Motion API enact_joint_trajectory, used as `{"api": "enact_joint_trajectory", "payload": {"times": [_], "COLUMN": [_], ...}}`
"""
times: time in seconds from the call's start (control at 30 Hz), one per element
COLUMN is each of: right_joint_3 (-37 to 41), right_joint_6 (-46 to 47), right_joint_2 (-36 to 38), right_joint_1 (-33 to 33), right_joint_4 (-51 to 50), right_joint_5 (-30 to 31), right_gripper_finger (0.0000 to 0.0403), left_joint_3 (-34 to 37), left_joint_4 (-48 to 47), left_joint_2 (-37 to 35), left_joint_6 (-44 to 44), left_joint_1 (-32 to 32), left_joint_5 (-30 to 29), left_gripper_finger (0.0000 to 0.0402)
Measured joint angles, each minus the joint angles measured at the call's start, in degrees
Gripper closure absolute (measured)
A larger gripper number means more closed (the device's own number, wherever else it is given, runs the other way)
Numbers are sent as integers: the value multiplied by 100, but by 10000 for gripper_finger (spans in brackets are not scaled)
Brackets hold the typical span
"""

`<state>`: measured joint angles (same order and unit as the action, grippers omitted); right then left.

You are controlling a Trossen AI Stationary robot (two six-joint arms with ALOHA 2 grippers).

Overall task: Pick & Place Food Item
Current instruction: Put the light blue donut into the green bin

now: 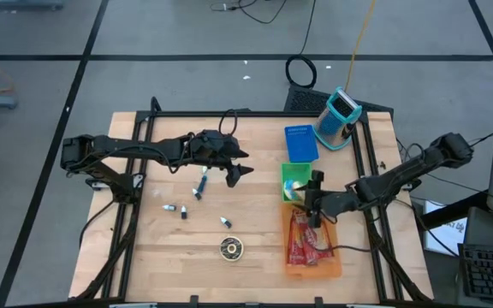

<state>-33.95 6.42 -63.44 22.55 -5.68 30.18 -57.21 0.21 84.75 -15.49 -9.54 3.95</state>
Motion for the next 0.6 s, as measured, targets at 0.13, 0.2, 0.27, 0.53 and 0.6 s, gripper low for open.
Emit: {"api": "enact_joint_trajectory", "payload": {"times": [0.13,0.2,0.27,0.53,0.6], "right_joint_3": [0,0,0,0,0], "right_joint_6": [-11,-52,-240,-60,200], "right_joint_2": [239,371,492,907,984], "right_joint_1": [-2,-2,-12,17,72], "right_joint_4": [52,115,307,669,431], "right_joint_5": [227,458,790,1143,1012], "right_gripper_finger": [177,177,177,177,177], "left_joint_3": [0,0,0,0,0], "left_joint_4": [2,-8,-37,-52,-91], "left_joint_2": [0,0,0,0,0], "left_joint_6": [-444,-652,-856,-1518,-1609], "left_joint_1": [0,7,26,77,194], "left_joint_5": [0,8,73,245,247], "left_gripper_finger": [103,103,103,103,103]}}
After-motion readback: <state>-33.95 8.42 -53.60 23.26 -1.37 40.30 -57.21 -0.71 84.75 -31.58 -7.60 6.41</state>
